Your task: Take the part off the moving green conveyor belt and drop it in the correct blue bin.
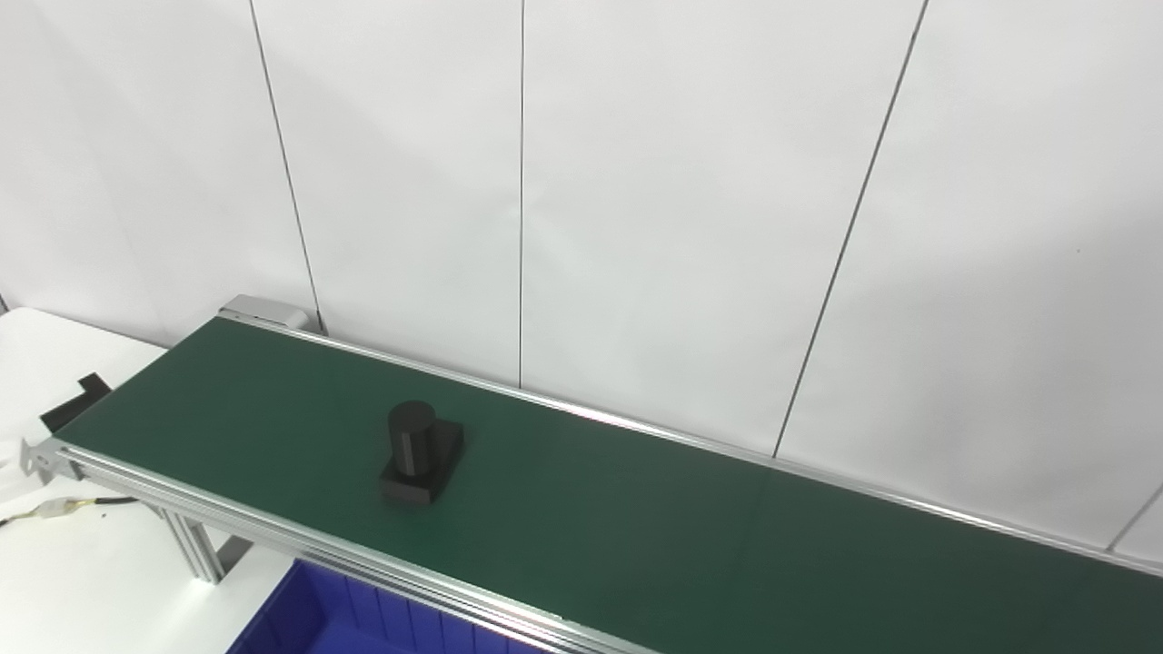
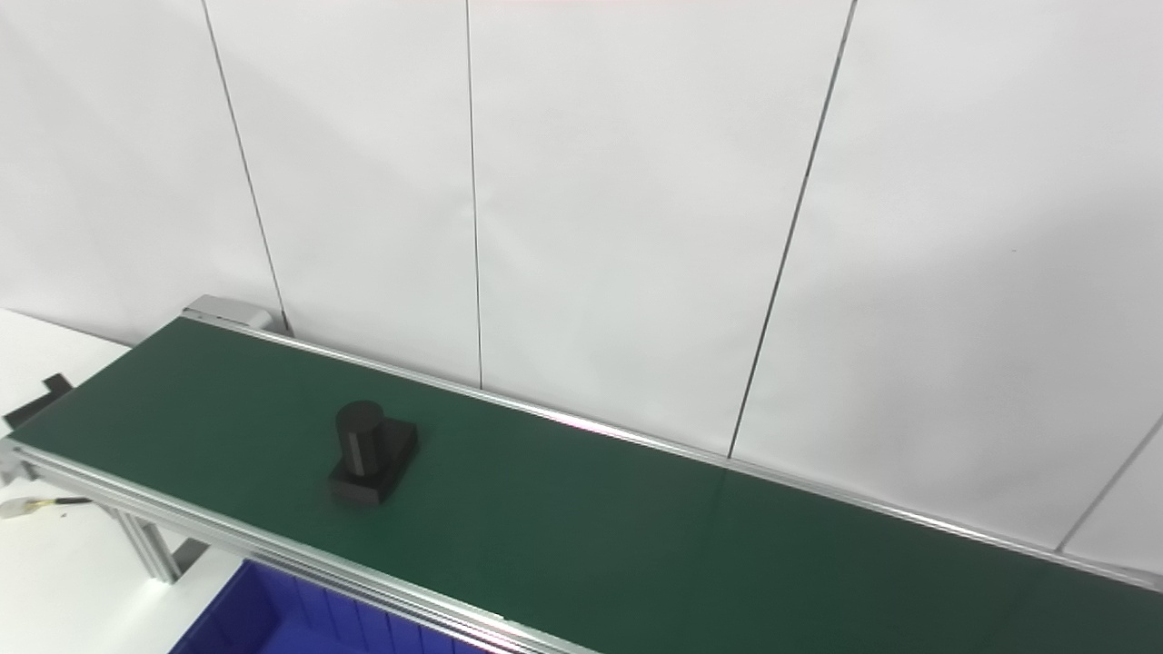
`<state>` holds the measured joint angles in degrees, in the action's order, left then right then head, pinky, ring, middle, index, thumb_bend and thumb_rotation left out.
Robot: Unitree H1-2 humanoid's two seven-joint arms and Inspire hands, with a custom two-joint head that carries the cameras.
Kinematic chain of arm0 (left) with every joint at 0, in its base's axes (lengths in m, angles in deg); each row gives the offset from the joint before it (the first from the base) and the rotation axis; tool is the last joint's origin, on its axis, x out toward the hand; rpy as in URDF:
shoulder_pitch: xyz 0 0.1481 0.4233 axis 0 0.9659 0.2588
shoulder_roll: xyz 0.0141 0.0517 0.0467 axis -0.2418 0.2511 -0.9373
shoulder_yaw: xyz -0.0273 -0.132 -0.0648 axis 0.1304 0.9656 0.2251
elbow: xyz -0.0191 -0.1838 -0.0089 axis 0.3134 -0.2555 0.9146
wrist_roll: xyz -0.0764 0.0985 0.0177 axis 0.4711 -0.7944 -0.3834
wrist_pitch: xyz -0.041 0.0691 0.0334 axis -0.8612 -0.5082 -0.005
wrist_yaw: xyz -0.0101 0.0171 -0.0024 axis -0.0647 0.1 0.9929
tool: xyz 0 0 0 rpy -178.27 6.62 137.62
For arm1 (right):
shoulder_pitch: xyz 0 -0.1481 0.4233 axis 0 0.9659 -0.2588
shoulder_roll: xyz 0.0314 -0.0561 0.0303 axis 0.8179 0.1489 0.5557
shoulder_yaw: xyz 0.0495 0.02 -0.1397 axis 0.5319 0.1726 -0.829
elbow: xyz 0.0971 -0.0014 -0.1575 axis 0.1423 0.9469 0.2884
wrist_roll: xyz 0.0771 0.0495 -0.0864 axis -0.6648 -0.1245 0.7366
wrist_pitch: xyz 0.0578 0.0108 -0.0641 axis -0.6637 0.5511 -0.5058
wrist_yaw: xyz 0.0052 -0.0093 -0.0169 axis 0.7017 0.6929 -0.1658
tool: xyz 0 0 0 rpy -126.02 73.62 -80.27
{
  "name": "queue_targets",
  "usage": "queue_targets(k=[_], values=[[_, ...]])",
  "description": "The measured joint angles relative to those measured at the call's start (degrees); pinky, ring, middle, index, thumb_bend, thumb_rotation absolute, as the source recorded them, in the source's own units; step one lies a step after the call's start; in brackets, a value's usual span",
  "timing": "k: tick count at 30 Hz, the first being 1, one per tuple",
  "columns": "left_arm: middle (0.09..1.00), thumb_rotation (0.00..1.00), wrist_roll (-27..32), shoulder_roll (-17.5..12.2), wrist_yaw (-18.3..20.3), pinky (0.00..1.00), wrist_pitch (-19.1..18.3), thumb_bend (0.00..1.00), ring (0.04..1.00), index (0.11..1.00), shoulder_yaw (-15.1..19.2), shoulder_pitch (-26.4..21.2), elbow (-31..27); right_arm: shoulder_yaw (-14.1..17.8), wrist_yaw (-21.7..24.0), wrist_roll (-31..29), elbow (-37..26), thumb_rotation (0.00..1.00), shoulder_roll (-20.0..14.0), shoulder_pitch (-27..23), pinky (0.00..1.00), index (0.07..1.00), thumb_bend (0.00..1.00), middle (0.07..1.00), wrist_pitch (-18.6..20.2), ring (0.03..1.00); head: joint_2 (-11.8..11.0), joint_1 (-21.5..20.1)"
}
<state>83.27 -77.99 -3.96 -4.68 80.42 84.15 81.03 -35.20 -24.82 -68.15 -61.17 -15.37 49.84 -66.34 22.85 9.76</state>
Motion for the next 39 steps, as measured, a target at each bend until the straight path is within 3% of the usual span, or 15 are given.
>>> queue_targets(k=[21, 39], values=[[0.673, 0.00, 1.2, -0.8, 1.1, 0.64, 0.0, 0.85, 0.657, 0.666, 0.8, 0.7, -1.4, -1.8, -2.4, 2.0, -1.9, 0.00, 0.7, 1.0, 0.60, 0.814, 0.65, 0.807, 0.0, 0.745, 3.4, -6.9], [0.723, 0.00, 3.2, -2.1, 2.8, 0.70, 0.0, 0.71, 0.707, 0.711, 1.1, 0.7, -1.6, -3.0, -3.8, 3.5, -3.4, 0.00, 1.3, 1.1, 0.63, 0.809, 0.71, 0.804, 0.0, 0.748, 6.3, -12.9]])
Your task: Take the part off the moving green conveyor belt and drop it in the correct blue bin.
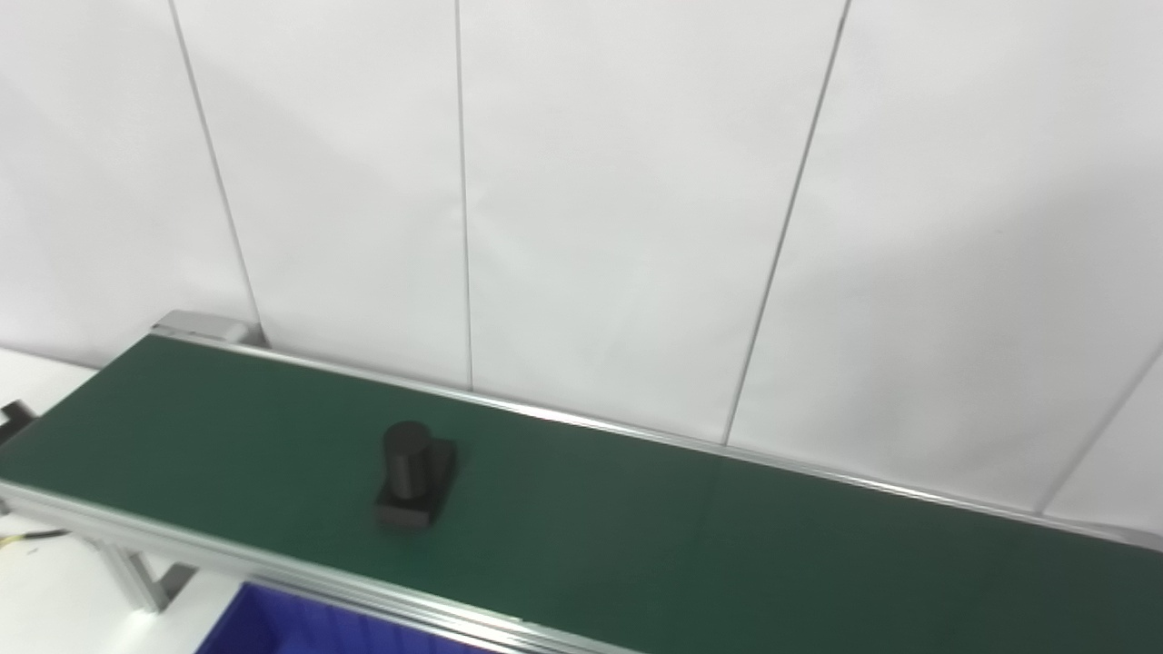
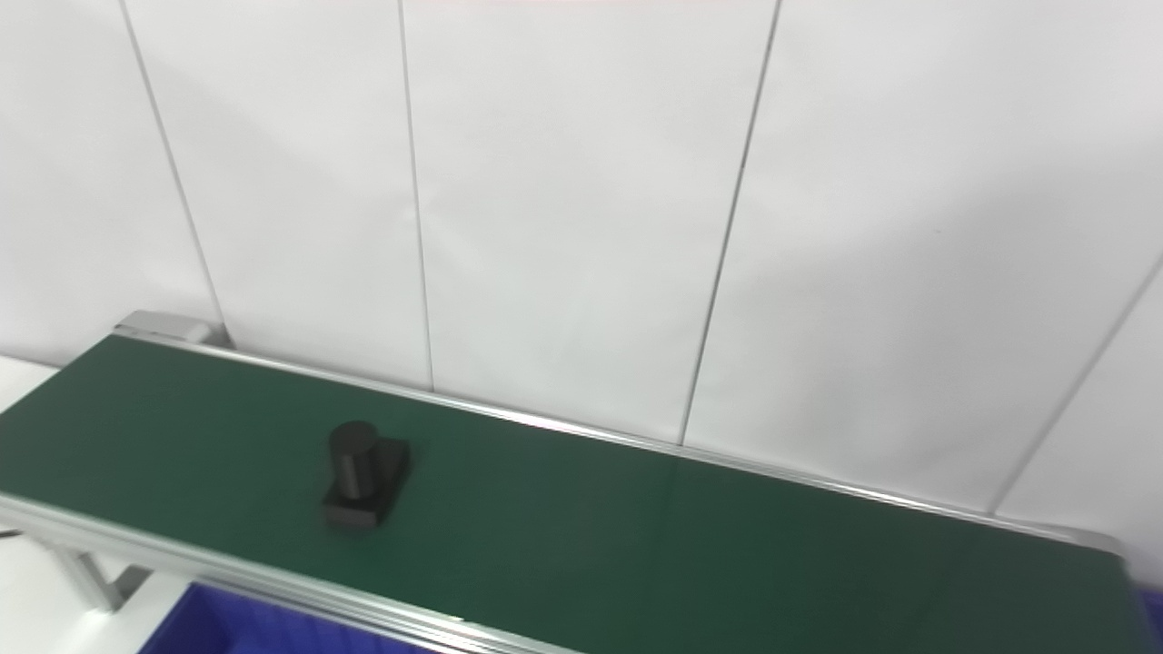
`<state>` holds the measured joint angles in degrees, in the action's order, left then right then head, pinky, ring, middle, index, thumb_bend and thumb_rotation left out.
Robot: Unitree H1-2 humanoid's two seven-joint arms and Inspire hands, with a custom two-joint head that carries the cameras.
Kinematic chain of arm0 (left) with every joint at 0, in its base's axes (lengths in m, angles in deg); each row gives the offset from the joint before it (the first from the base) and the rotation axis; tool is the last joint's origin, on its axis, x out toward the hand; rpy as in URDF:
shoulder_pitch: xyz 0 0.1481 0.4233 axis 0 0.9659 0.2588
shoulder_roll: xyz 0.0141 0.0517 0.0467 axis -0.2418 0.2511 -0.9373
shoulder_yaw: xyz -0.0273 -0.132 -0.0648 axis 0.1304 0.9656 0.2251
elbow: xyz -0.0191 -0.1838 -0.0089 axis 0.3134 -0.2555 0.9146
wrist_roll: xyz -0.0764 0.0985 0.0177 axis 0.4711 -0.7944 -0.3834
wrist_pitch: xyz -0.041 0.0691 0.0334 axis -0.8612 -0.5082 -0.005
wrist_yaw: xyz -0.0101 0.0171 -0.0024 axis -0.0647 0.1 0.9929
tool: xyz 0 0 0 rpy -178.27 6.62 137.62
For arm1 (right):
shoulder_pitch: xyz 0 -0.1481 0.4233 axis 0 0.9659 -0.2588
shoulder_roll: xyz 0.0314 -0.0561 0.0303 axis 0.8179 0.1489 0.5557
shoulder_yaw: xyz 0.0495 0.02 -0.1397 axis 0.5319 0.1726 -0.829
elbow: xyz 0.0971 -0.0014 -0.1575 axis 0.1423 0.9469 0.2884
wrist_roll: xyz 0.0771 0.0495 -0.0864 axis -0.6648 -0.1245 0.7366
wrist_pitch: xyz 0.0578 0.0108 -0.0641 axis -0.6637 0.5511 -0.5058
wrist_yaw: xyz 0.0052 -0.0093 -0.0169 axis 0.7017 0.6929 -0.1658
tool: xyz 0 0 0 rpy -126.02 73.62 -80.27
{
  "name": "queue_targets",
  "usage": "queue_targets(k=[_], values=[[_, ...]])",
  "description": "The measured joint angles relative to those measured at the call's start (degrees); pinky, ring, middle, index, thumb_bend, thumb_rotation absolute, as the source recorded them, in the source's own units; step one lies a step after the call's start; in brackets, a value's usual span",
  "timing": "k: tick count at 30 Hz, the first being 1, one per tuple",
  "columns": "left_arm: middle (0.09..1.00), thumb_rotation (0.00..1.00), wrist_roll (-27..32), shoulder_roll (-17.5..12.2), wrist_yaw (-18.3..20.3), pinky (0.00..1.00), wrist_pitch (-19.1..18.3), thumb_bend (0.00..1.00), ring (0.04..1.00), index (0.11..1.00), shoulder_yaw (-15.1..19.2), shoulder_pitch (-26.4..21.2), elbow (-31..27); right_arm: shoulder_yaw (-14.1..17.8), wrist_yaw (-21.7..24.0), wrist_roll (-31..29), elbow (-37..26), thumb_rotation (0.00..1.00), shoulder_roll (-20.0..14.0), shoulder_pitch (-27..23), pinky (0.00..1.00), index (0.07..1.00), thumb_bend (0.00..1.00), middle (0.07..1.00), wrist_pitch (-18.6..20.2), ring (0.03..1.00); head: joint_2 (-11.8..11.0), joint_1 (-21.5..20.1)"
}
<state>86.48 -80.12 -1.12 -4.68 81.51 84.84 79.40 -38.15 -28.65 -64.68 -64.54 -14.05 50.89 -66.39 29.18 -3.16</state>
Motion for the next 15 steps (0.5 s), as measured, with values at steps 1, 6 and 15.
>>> queue_targets(k=[1, 6, 15], values=[[0.722, 0.00, 0.0, 0.0, 0.0, 0.71, 0.0, 0.71, 0.707, 0.710, 0.0, 0.0, 0.0, 0.0, 0.0, 0.0, -0.1, 0.00, 0.0, 0.0, 0.63, 0.808, 0.71, 0.804, 0.0, 0.748, 0.0, 0.0], [0.718, 0.00, 0.5, 0.0, 0.4, 0.72, 0.0, 0.70, 0.707, 0.708, -0.1, 0.0, -0.7, 0.0, -0.3, 0.4, -0.5, 0.00, 0.1, 0.0, 0.61, 0.805, 0.71, 0.799, 0.0, 0.741, 1.4, -1.1], [0.741, 0.00, 1.8, -0.4, 1.5, 0.75, 0.0, 0.64, 0.734, 0.732, 0.0, 0.0, -2.0, 0.0, -0.5, 1.3, -1.9, 0.01, 1.0, 0.4, 0.62, 0.813, 0.69, 0.804, 0.0, 0.750, 3.7, -2.6]])
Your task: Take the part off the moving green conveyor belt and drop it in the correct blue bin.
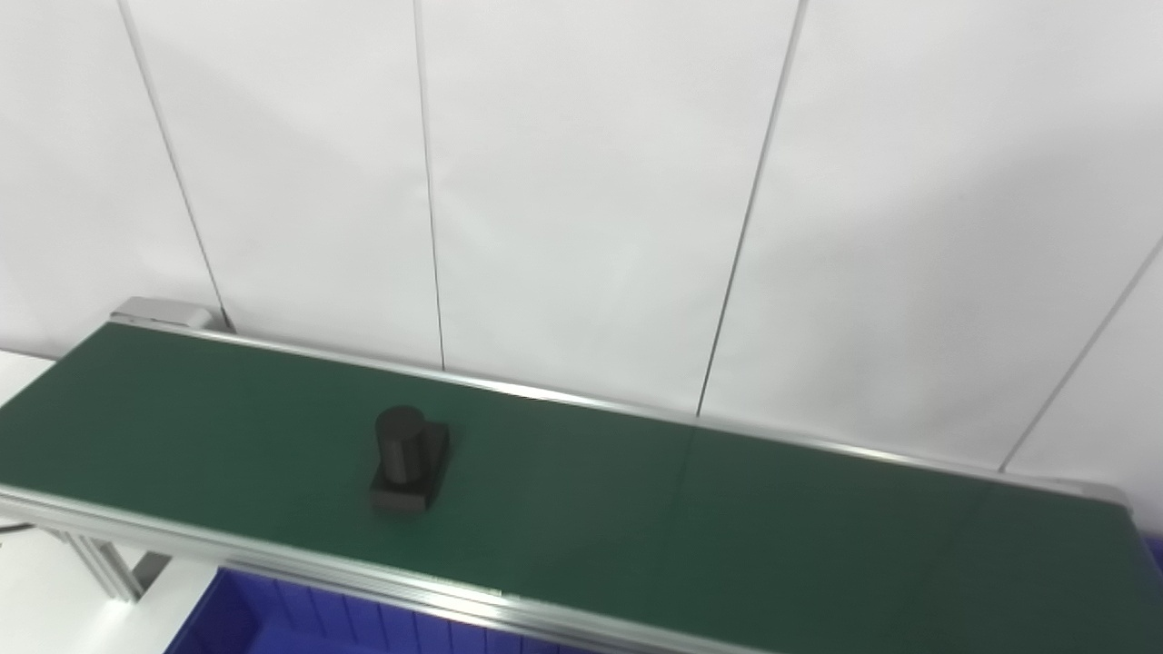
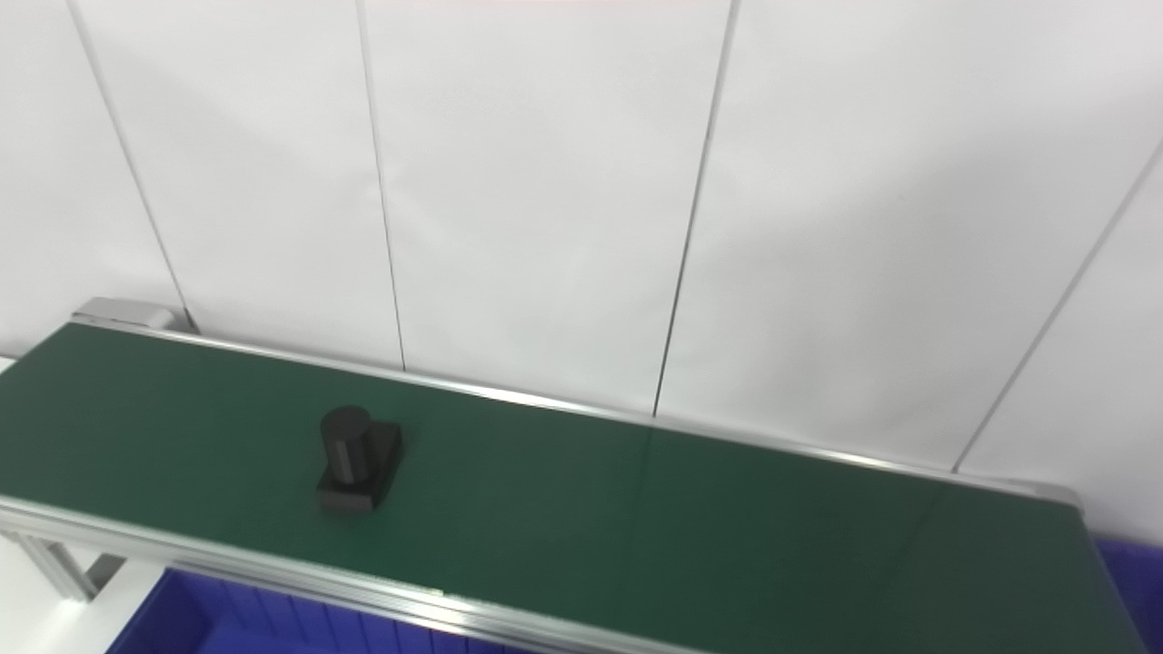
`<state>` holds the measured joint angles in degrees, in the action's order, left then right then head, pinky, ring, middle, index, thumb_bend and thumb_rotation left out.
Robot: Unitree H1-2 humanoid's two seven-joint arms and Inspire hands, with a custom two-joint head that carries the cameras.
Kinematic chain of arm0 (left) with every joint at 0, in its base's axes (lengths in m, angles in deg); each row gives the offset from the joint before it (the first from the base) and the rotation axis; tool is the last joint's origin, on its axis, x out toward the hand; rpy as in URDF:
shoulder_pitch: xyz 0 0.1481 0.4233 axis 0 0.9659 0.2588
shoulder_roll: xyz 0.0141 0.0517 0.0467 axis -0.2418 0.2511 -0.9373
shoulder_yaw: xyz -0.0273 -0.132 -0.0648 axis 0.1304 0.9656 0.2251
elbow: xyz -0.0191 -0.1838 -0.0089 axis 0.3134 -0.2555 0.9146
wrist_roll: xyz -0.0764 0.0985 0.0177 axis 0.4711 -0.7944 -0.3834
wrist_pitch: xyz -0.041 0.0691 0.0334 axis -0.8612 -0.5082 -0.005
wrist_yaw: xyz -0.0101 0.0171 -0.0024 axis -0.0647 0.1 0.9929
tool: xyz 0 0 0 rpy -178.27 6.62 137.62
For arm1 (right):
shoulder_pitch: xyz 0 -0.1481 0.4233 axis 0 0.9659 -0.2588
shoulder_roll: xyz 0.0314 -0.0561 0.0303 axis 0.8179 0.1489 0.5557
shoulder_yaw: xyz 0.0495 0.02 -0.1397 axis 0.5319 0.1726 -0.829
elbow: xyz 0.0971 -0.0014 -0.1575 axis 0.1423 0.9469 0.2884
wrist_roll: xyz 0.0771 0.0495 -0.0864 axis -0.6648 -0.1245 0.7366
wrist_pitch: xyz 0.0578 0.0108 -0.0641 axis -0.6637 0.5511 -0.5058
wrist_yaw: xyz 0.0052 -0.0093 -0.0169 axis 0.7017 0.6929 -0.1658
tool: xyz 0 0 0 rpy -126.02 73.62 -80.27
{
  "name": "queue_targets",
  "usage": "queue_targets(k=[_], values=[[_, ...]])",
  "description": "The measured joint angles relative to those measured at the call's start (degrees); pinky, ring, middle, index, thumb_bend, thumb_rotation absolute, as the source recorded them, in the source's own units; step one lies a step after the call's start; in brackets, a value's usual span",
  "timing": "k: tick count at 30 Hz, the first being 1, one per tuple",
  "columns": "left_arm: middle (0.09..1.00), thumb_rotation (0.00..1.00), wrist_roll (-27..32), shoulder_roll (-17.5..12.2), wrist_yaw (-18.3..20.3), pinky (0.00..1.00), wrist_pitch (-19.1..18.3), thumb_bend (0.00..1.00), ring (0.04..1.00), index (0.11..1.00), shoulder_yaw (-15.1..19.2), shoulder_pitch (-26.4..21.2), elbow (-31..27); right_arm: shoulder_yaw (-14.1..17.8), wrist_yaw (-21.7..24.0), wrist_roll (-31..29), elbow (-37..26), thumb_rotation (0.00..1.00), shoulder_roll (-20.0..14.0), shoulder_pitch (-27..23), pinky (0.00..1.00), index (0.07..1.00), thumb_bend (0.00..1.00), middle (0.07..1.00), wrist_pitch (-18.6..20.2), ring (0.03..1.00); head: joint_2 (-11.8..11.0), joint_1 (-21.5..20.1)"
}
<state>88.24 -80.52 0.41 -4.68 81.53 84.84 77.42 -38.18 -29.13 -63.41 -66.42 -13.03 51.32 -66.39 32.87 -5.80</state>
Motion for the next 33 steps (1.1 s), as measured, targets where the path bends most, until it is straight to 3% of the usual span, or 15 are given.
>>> queue_targets(k=[11, 33], values=[[0.744, 0.00, 0.0, -1.5, 0.0, 0.74, 0.0, 0.63, 0.728, 0.745, 0.0, 0.5, -1.6, 0.2, 0.0, 0.7, -1.7, 0.00, 1.6, 1.4, 0.66, 0.842, 0.63, 0.831, 0.0, 0.778, 3.8, -1.4], [0.758, 0.00, 0.1, -2.2, 0.0, 0.74, -0.4, 0.59, 0.742, 0.755, -0.5, 1.2, -4.6, 2.1, 1.7, 2.1, -4.0, 0.01, 3.2, 1.4, 0.64, 0.833, 0.63, 0.817, 0.0, 0.766, 7.7, -5.7]])
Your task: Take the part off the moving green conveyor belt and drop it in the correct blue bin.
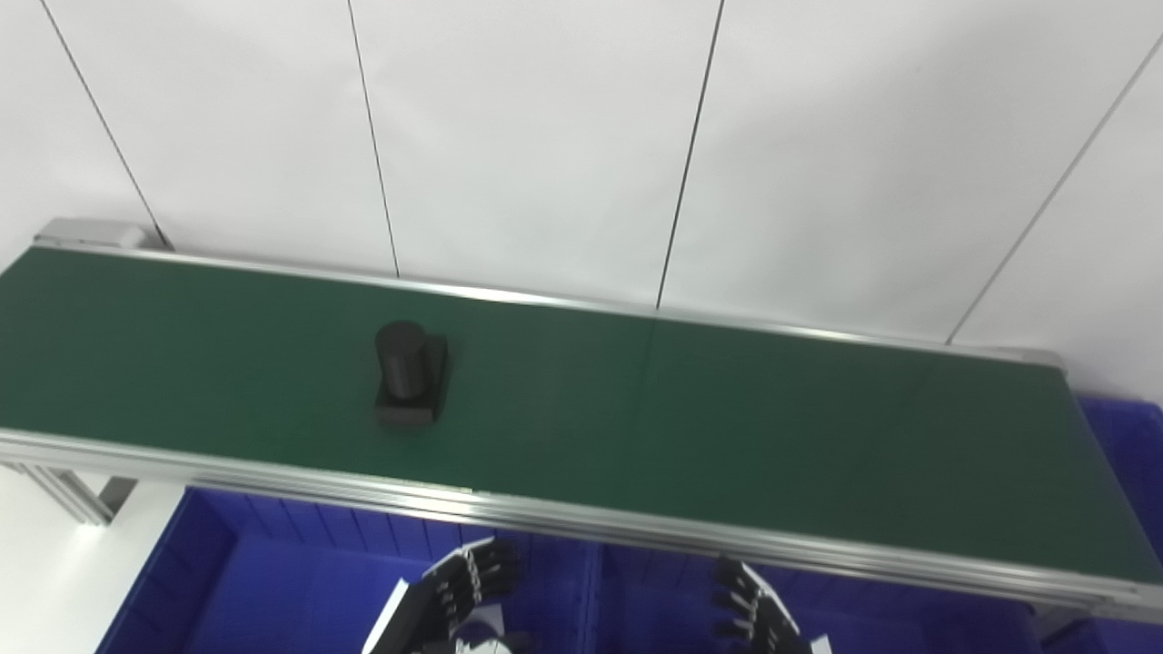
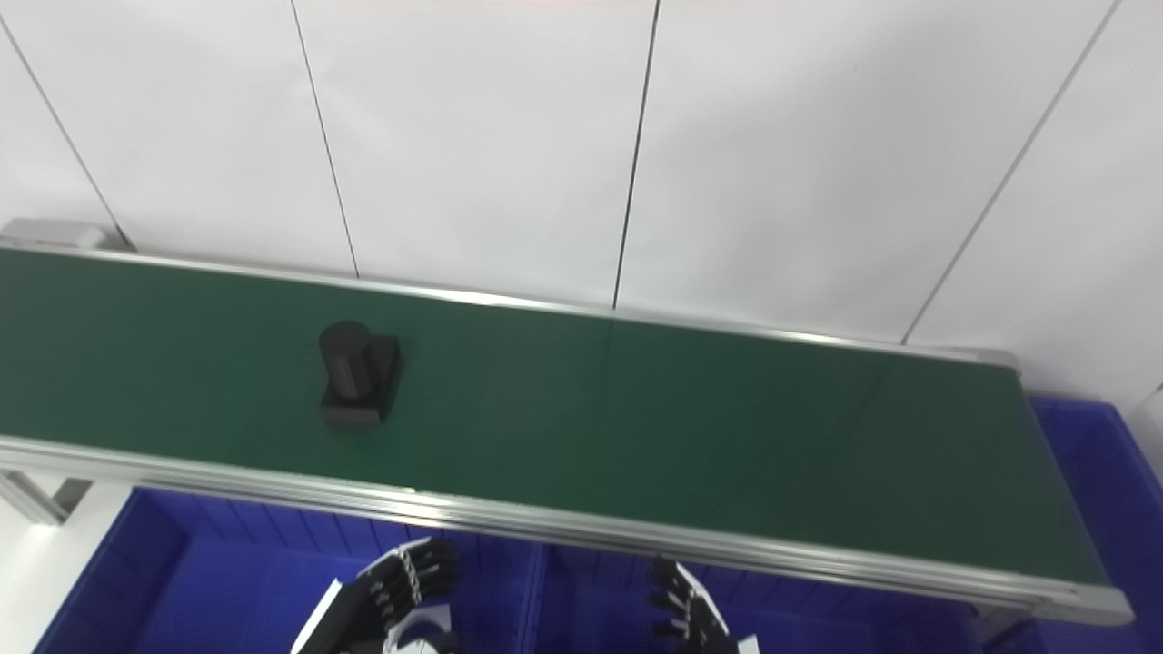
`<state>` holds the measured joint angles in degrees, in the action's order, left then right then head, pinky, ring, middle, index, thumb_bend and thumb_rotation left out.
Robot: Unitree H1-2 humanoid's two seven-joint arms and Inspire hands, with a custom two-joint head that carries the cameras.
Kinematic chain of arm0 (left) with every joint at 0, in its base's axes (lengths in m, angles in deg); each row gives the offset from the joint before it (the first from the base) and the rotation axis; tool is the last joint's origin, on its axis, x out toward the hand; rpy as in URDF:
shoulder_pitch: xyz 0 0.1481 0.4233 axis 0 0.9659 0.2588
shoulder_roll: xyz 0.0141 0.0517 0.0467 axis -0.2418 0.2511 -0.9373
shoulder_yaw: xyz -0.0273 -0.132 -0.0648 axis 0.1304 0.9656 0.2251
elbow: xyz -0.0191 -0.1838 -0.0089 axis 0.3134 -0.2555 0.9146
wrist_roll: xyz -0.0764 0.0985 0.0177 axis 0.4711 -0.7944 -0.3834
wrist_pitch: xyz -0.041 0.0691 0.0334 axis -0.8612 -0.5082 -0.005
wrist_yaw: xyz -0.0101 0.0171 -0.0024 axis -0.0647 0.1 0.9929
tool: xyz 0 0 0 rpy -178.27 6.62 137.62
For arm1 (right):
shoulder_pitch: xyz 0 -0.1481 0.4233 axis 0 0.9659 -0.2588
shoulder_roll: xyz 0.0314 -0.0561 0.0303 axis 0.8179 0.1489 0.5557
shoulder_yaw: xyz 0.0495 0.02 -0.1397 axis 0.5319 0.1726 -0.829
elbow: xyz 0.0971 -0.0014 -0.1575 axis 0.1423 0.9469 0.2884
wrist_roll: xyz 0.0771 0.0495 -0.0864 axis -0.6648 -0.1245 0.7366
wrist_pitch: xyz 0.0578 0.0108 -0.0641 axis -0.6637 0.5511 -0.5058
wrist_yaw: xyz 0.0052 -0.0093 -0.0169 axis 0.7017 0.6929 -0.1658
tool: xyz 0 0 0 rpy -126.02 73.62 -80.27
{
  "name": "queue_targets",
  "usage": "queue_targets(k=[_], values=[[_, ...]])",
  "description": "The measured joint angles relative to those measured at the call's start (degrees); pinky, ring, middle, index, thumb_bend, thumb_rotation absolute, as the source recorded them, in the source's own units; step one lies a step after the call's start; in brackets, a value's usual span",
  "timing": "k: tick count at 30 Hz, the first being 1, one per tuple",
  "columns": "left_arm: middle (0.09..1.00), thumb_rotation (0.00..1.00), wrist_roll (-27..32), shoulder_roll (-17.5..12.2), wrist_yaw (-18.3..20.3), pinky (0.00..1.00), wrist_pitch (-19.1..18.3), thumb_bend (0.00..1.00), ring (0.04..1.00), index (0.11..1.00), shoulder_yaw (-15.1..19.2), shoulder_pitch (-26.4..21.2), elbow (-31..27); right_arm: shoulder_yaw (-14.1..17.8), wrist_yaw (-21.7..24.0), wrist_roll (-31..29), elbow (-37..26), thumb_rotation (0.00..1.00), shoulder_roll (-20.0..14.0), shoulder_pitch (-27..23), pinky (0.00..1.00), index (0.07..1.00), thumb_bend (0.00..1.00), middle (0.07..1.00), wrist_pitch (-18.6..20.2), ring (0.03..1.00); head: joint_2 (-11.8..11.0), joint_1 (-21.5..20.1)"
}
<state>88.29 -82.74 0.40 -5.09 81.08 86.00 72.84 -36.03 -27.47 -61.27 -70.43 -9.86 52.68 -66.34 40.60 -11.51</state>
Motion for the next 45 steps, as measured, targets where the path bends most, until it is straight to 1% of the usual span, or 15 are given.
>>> queue_targets(k=[4, 5, 8, 9, 12, 15, 18, 25, 27, 31, 35, 38, 39, 43, 45], values=[[0.742, 0.00, 0.4, 0.0, 0.0, 0.73, -0.2, 0.64, 0.728, 0.743, 0.0, -0.2, -0.9, 0.3, 0.1, 0.7, -0.1, 0.00, 0.6, 0.0, 0.65, 0.833, 0.64, 0.818, 0.0, 0.773, -0.6, 0.1], [0.740, 0.00, 0.5, 0.0, 0.0, 0.73, -0.2, 0.64, 0.726, 0.741, 0.0, -0.2, -0.9, 0.3, 0.3, 0.8, -0.1, 0.00, 0.7, 0.0, 0.66, 0.834, 0.64, 0.820, 0.0, 0.775, -0.4, 0.3], [0.747, 0.00, 0.5, -0.1, 0.0, 0.73, -0.3, 0.63, 0.732, 0.740, 0.0, -0.2, -0.9, 0.4, 0.4, 1.1, -0.1, 0.01, 1.0, 0.0, 0.65, 0.832, 0.63, 0.818, 0.1, 0.771, -0.3, 0.7], [0.746, 0.00, 0.5, -0.1, 0.0, 0.74, -0.3, 0.63, 0.732, 0.734, 0.0, -0.2, -0.9, 0.5, 0.4, 1.3, -0.2, 0.01, 1.1, 0.0, 0.64, 0.830, 0.64, 0.815, 0.1, 0.769, -1.1, 0.9], [0.743, 0.00, 0.5, -0.3, 0.0, 0.73, -0.3, 0.62, 0.733, 0.728, -0.1, 0.0, -1.0, 0.7, 0.4, 2.1, -0.4, 0.00, 1.1, 0.3, 0.64, 0.829, 0.64, 0.814, 0.2, 0.767, -1.0, 1.0], [0.749, 0.00, 0.5, -0.4, 0.0, 0.74, -0.2, 0.61, 0.741, 0.733, -0.1, 0.2, -1.0, 0.7, 0.5, 2.1, -0.6, 0.00, 1.2, 0.9, 0.64, 0.832, 0.63, 0.820, 0.2, 0.768, -1.5, 1.6], [0.749, 0.00, 0.5, -0.4, 0.0, 0.74, -0.2, 0.62, 0.738, 0.737, -0.1, 0.4, -1.0, 0.7, 0.5, 2.5, -0.6, 0.02, 1.2, 1.3, 0.64, 0.834, 0.63, 0.820, 0.2, 0.765, -1.7, 1.7], [0.749, 0.00, 0.6, -0.7, 0.0, 0.75, -0.2, 0.61, 0.739, 0.735, 0.0, 0.7, -1.3, 0.7, 0.9, 2.8, -0.6, 0.01, 1.2, 0.8, 0.64, 0.830, 0.64, 0.816, 0.7, 0.768, -1.2, 0.6], [0.747, 0.00, 0.6, -0.8, 0.0, 0.75, -0.2, 0.60, 0.738, 0.733, 0.2, 0.6, -1.2, 0.7, 1.3, 3.3, -0.7, 0.02, 1.0, -0.1, 0.67, 0.831, 0.64, 0.817, 1.5, 0.777, -1.2, 0.6], [0.739, 0.00, 1.3, -0.7, -0.1, 0.74, -0.2, 0.63, 0.731, 0.723, 0.4, -0.3, 0.0, 1.2, 2.3, 3.9, -1.8, 0.01, 0.5, -2.9, 0.69, 0.835, 0.65, 0.825, 2.6, 0.782, -1.7, 0.7], [0.734, 0.00, 1.2, -0.7, -0.1, 0.73, -0.2, 0.62, 0.724, 0.721, 0.4, -0.9, 1.1, 1.4, 3.5, 4.2, -2.5, 0.04, -0.5, -5.3, 0.72, 0.837, 0.66, 0.831, 2.9, 0.789, -1.8, 0.0], [0.735, 0.00, 1.4, -0.7, -0.1, 0.73, -0.1, 0.63, 0.724, 0.724, 0.6, -1.1, 1.7, 1.5, 4.8, 4.3, -3.5, 0.06, -1.6, -6.6, 0.68, 0.824, 0.68, 0.811, 2.9, 0.766, -2.0, 0.1], [0.735, 0.00, 1.7, -0.7, -0.1, 0.73, -0.1, 0.63, 0.724, 0.724, 0.6, -1.2, 1.9, 1.6, 4.8, 4.6, -3.5, 0.06, -1.8, -7.0, 0.68, 0.822, 0.68, 0.809, 2.9, 0.763, -2.6, -0.3], [0.743, 0.00, 2.5, -0.7, -0.1, 0.74, 0.0, 0.61, 0.736, 0.732, 0.7, -1.6, 2.5, 3.3, 4.7, 4.6, -4.8, 0.01, -2.2, -9.2, 0.69, 0.812, 0.68, 0.795, 2.9, 0.759, -2.6, -2.2], [0.740, 0.00, 2.5, -0.7, 0.1, 0.74, 0.0, 0.62, 0.727, 0.733, 0.6, -1.6, 2.6, 3.9, 4.7, 4.4, -5.5, 0.03, -2.3, -10.5, 0.68, 0.799, 0.69, 0.775, 2.9, 0.742, -2.6, -2.8]])
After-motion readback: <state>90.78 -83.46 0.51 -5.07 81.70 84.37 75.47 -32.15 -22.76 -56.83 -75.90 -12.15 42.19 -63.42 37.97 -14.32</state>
